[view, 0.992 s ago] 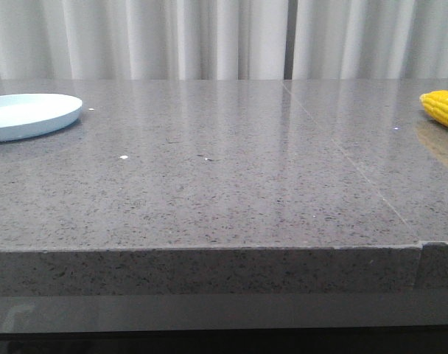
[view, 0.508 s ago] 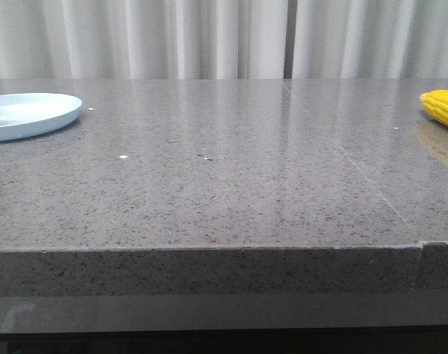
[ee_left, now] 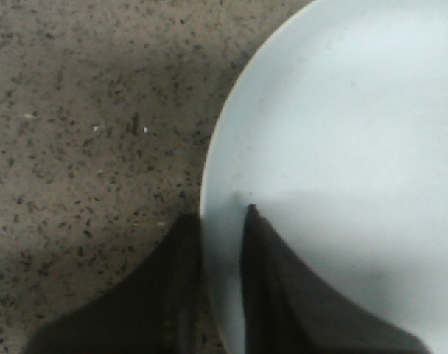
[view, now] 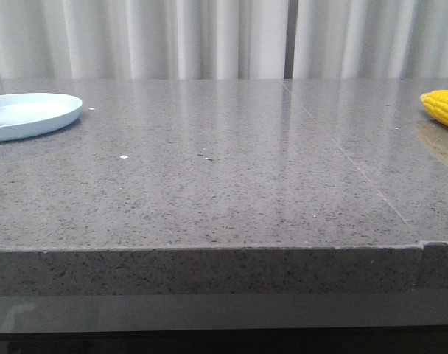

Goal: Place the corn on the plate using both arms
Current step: 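Lower the left gripper over the pale blue plate and grasp its rim, then lift the plate with the left gripper, carry it toward table center, then release the plate and withdraw the left gripper upward, then lower the right gripper onto the yellow corn cob and grasp it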

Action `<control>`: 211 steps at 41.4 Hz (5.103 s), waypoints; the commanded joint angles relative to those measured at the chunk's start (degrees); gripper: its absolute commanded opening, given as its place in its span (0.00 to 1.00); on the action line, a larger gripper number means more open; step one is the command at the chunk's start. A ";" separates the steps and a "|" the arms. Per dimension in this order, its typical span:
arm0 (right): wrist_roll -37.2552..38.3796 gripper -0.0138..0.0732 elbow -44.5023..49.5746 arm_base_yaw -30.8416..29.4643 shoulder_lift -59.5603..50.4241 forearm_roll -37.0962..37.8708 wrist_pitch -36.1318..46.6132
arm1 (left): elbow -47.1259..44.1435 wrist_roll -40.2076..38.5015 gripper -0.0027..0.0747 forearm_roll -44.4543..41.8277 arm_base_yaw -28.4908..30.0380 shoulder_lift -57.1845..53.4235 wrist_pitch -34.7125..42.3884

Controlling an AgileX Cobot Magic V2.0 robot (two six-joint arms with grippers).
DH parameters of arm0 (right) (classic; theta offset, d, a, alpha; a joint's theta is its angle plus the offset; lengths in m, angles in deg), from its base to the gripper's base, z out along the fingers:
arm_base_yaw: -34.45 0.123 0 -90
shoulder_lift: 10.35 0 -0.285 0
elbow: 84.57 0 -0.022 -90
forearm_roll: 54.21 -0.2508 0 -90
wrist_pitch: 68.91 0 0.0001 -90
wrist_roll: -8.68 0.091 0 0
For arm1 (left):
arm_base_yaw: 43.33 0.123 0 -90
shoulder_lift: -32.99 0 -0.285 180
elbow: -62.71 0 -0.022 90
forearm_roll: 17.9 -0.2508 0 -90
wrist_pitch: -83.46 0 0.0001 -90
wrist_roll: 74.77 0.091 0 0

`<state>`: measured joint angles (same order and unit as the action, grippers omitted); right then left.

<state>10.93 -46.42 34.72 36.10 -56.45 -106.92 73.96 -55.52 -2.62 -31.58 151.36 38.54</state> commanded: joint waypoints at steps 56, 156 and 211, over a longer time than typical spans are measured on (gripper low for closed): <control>-0.49 0.92 -1.91 -0.27 0.42 0.73 3.88 | 1.88 1.45 0.01 13.23 -28.28 -11.94 8.58; -0.49 0.92 -1.91 -0.27 0.42 0.73 3.88 | -31.70 -14.09 0.69 -10.45 -41.75 -63.82 1.15; -0.49 0.92 -39.04 -2.50 38.80 4.06 -18.76 | -31.70 -14.09 0.69 -10.45 -41.75 -63.82 1.60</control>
<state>10.93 -79.36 33.57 71.38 -52.86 -125.73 40.87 -69.05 -13.82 -72.93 87.90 35.58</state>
